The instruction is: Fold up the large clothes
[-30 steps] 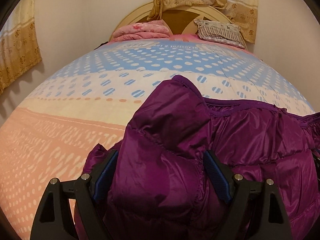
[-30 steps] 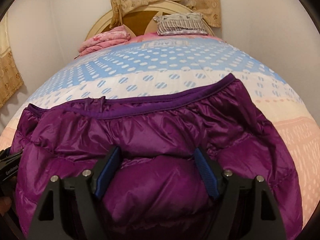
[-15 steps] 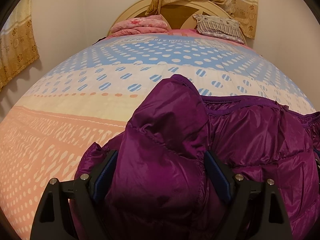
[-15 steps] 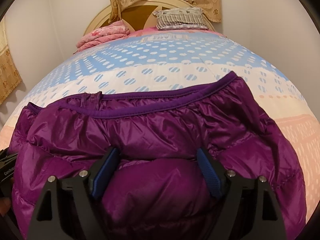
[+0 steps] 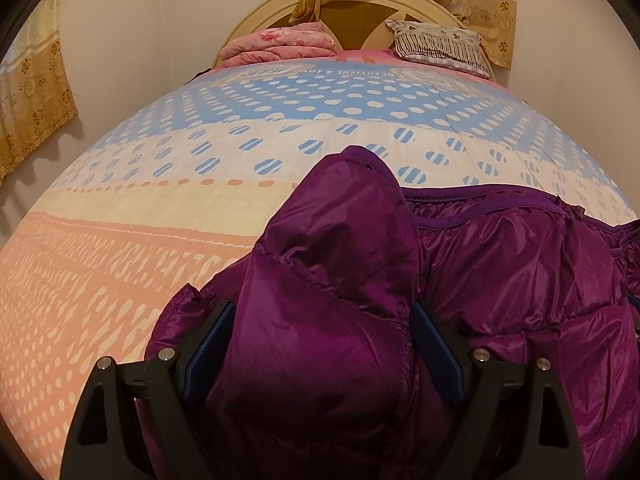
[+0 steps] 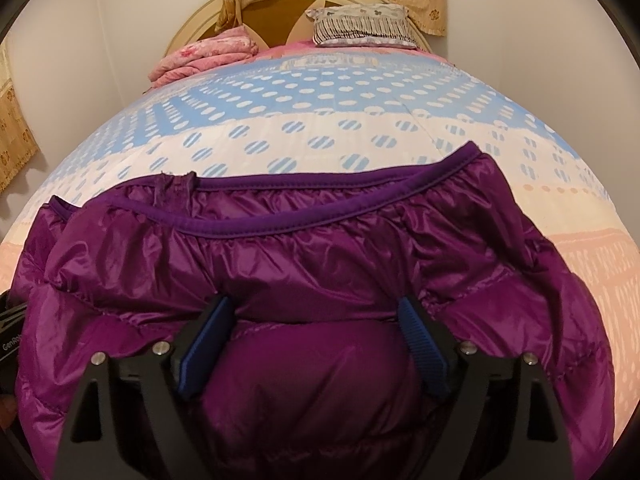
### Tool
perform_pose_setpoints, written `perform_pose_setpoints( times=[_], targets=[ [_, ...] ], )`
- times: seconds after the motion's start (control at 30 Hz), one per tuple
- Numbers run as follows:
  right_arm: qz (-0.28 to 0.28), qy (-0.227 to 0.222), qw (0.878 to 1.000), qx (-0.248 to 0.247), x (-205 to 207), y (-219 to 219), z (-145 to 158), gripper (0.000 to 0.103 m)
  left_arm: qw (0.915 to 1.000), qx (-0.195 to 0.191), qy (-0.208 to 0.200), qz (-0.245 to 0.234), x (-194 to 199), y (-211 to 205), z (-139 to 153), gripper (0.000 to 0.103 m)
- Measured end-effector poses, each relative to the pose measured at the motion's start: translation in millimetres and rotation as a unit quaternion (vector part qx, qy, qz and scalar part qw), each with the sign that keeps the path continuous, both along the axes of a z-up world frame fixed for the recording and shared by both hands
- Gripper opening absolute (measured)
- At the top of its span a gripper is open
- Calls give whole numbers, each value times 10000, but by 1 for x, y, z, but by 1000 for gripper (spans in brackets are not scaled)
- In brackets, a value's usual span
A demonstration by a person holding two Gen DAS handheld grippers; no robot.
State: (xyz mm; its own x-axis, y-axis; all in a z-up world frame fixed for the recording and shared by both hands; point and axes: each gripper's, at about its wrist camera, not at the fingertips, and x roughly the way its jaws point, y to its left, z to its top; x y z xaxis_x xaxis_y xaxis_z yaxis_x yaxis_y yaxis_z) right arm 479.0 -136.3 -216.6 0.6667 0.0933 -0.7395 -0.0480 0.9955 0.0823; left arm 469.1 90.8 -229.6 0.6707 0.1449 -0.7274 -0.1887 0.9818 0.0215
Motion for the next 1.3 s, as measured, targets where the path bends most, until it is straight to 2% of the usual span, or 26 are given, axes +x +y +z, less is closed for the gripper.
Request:
perform_pose_setpoints(
  times=[0.8, 0.87, 0.97, 1.07, 1.17, 1.23, 1.3],
  targets=[
    [-63, 317, 9989, -351, 8, 12, -1, 92, 9999, 10, 138, -32, 5, 1, -5, 90],
    [-190, 186, 9992, -300, 2, 14, 10, 90, 9999, -82, 133, -36, 5, 3, -6, 90],
    [-327, -331, 9989, -100, -15, 23, 35, 91, 9999, -97, 99, -31, 4, 4, -5, 90],
    [34, -624, 9978, -199, -20, 48, 53, 91, 9999, -90, 95, -31, 4, 3, -5, 90],
    [390, -508, 9975, -307, -11, 68, 43, 91, 9999, -135, 91, -30, 3, 2, -6, 90],
    [356, -324, 9976, -507, -3, 72, 25, 91, 9998, -158, 81, -29, 3, 2, -5, 90],
    [296, -232, 9984, -414, 2, 66, 14, 91, 9997, -234, 53, -28, 2, 5, -5, 90]
  ],
)
